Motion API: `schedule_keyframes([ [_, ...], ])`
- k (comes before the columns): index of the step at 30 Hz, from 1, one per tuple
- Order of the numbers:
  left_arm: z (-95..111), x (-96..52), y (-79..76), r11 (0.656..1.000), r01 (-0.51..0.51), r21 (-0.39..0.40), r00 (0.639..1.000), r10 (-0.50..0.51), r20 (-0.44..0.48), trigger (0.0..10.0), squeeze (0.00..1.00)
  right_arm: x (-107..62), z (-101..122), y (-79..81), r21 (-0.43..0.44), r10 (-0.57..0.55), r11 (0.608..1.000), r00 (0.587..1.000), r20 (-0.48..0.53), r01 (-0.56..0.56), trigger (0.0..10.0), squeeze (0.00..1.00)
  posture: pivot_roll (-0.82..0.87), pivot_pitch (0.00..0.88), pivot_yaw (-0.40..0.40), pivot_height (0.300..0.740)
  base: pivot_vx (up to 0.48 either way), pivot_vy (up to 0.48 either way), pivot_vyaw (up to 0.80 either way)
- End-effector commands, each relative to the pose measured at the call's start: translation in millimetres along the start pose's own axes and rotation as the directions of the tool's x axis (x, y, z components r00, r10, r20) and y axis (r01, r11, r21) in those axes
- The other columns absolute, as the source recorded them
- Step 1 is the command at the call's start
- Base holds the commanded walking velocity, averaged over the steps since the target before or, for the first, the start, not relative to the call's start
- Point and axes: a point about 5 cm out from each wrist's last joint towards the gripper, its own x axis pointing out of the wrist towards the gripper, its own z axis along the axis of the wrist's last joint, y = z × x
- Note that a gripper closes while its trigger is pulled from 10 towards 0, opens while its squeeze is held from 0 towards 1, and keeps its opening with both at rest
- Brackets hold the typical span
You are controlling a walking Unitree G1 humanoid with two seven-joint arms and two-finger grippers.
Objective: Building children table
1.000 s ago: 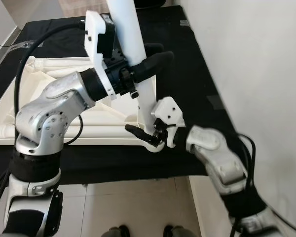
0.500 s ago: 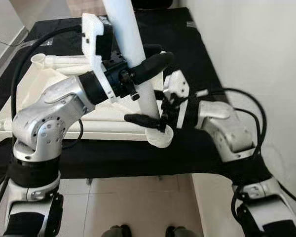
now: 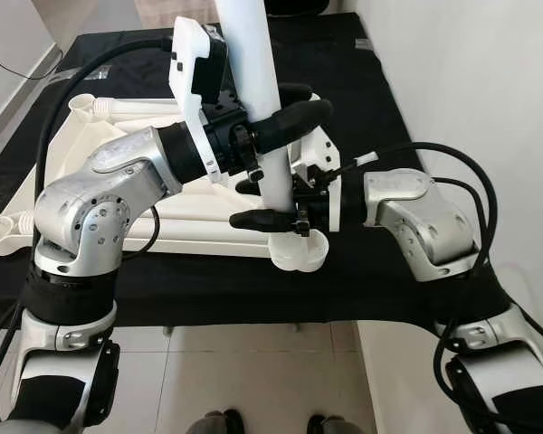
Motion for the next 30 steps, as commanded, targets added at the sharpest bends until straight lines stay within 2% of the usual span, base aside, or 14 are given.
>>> schedule_keyframes([
  [1,13,19.2,-16.1,0.991,0.129,0.037,0.990,-0.131,0.059,0.0,0.00,25.0,-5,17.1,-0.003,0.116,0.993,0.992,-0.059,-0.116,0.0,0.00,-0.05,0.201,0.011,0.740,0.000,0.000,0.00],
  [6,30,22.9,-17.8,0.985,0.160,0.066,0.984,-0.165,0.072,0.0,0.00,27.5,-9,14.9,0.040,0.080,0.996,0.993,-0.085,-0.077,0.0,0.00,-0.05,0.198,0.016,0.740,0.000,0.000,0.00],
  [10,31,23.6,-14.0,0.984,0.147,0.097,0.985,-0.154,0.076,0.0,0.00,28.7,-6,14.2,0.051,0.059,0.997,0.995,-0.076,-0.056,0.0,0.00,-0.05,0.198,0.018,0.740,0.000,0.000,0.00],
  [11,30,23.6,-13.0,0.984,0.142,0.103,0.986,-0.151,0.076,10.0,0.24,28.9,-6,14.1,0.051,0.056,0.997,0.996,-0.074,-0.053,0.0,0.00,-0.05,0.198,0.018,0.740,0.000,0.000,0.00],
  [12,29,23.9,-10.8,0.986,0.127,0.103,0.987,-0.137,0.090,10.0,0.24,29.0,-5,13.5,0.054,0.045,0.998,0.997,-0.067,-0.041,0.0,0.00,-0.05,0.197,0.018,0.740,0.000,0.000,0.00],
  [13,30,24.1,-8.8,0.990,0.115,0.085,0.984,-0.125,0.125,10.0,1.00,28.0,-1,8.6,0.062,-0.007,0.998,0.999,-0.032,0.009,0.0,0.00,-0.05,0.197,0.018,0.740,0.000,0.000,0.00],
  [17,34,22.0,-6.2,0.994,0.103,0.047,0.979,-0.109,0.172,10.0,1.00,24.7,3,-0.3,0.082,-0.093,0.992,0.995,0.032,0.091,0.0,0.00,-0.05,0.198,0.016,0.740,0.000,0.000,0.00],
  [19,44,5.2,0.8,0.999,0.052,0.011,0.973,-0.053,0.223,10.0,1.00,14.0,10,-10.2,0.094,-0.183,0.981,0.977,0.112,0.172,0.0,0.00,-0.04,0.202,0.015,0.740,0.000,0.000,0.00],
  [21,46,1.9,1.4,0.999,0.046,0.008,0.972,-0.047,0.228,10.0,1.00,12.2,10,-11.3,0.096,-0.193,0.979,0.974,0.121,0.182,0.0,0.00,-0.04,0.202,0.015,0.740,0.000,0.000,0.00],
  [23,52,-8.9,3.7,1.000,0.017,0.009,0.969,-0.019,0.245,10.0,1.00,5.7,10,-16.1,0.104,-0.239,0.968,0.962,0.129,0.227,0.0,0.00,-0.04,0.204,0.011,0.740,0.000,0.000,0.00],
  [26,64,-37.1,9.5,0.998,-0.060,0.005,0.962,0.056,0.266,10.0,1.00,-10.0,8,-25.9,0.133,-0.334,0.940,0.930,0.156,0.315,0.0,0.00,-0.03,0.207,0.009,0.740,0.000,0.000,0.00],
  [27,64,-37.1,9.5,0.998,-0.060,0.005,0.962,0.056,0.266,10.0,1.00,-10.0,8,-25.9,0.133,-0.334,0.940,0.930,0.156,0.315,0.0,0.00,-0.03,0.207,0.009,0.740,0.000,0.000,0.00],
  [28,65,-49.1,10.8,0.995,-0.100,0.002,0.962,0.096,0.255,10.0,1.00,-19.3,6,-29.8,0.145,-0.379,0.922,0.911,0.162,0.358,0.0,0.00,-0.02,0.209,0.008,0.740,0.000,0.000,0.00],
  [30,65,-52.8,10.9,0.993,-0.116,-0.001,0.962,0.113,0.249,10.0,1.00,-23.0,4,-31.1,0.149,-0.397,0.915,0.903,0.163,0.375,0.0,0.00,-0.02,0.210,0.007,0.740,0.000,0.000,0.00],
])
